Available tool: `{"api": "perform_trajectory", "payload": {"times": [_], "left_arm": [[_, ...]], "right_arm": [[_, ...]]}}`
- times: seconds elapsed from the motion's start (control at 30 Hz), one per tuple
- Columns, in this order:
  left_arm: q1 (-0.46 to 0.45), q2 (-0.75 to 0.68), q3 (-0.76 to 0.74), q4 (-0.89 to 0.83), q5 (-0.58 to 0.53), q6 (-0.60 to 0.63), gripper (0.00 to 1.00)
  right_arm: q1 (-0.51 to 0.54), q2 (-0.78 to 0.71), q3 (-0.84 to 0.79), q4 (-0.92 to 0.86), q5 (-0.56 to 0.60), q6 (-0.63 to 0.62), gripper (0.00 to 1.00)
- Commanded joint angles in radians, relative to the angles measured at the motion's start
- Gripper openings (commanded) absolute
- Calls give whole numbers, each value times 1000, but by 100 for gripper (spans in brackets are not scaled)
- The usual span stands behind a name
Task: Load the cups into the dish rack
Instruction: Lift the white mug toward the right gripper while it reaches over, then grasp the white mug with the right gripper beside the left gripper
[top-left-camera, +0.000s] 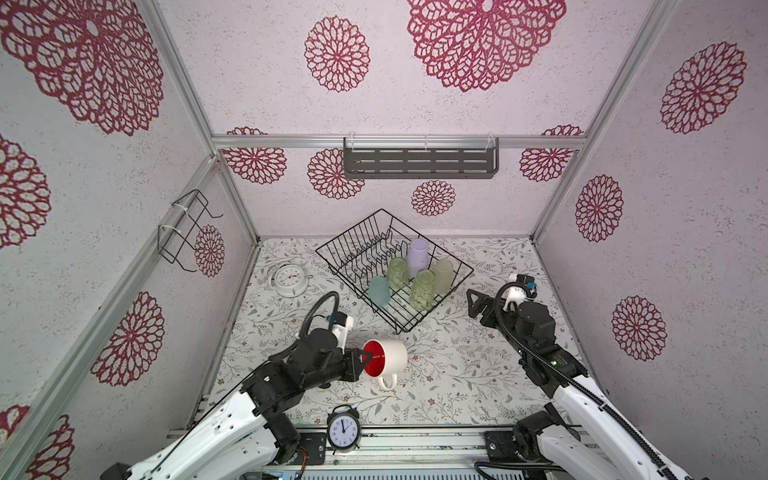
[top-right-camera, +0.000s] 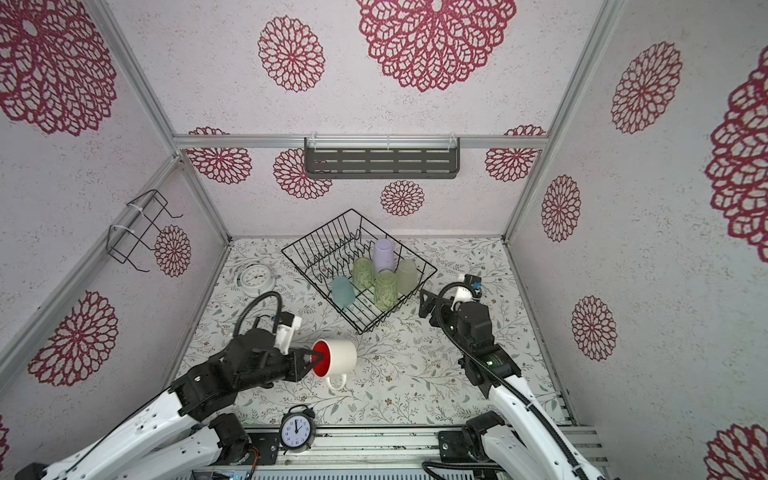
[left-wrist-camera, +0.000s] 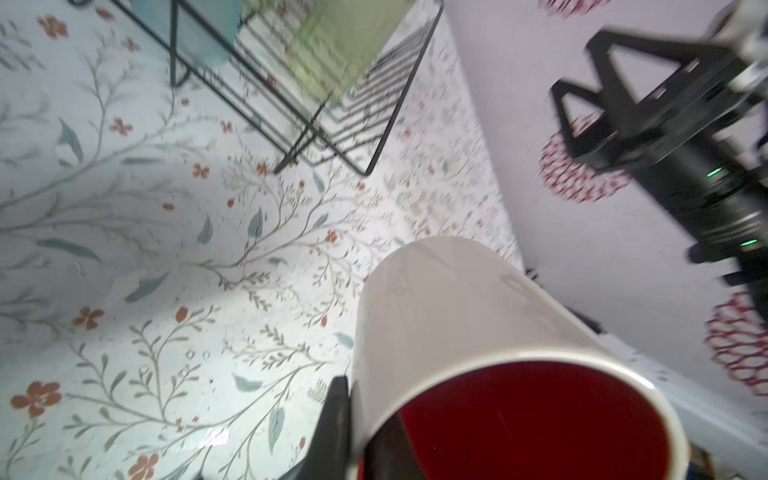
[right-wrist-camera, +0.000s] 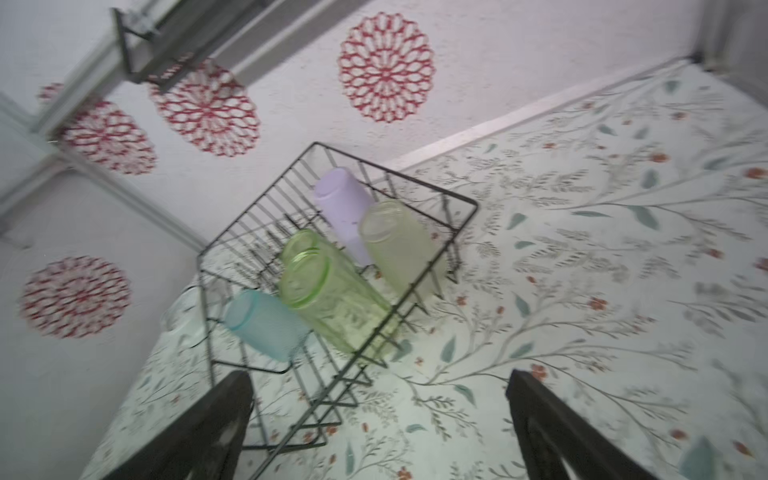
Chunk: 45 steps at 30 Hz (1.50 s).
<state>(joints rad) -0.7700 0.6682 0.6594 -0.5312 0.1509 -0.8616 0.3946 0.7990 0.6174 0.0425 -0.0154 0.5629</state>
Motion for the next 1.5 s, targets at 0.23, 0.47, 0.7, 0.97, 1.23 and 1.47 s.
{"api": "perform_trajectory", "payload": {"times": [0.23, 0.47, 0.7, 0.97, 1.23, 1.47], "left_arm": [[145, -17, 74, 228, 283, 19, 0], [186, 76, 71, 449, 426, -23, 0], [194, 145, 86, 589, 511, -17, 0], [199, 286, 115, 747, 579, -32, 0], [197, 382, 109, 847, 652, -45, 0], [198, 398, 105, 827, 644, -27, 0]], "right_arm": [[54, 104, -21, 628, -849, 225, 99], [147, 117, -29, 628, -917, 316, 99], [196, 133, -110, 808, -866, 496, 99], [261, 167, -119, 999, -833, 596, 99], [280, 223, -122, 1169, -804, 683, 99], [286, 275, -106, 1170, -783, 707, 99]]}}
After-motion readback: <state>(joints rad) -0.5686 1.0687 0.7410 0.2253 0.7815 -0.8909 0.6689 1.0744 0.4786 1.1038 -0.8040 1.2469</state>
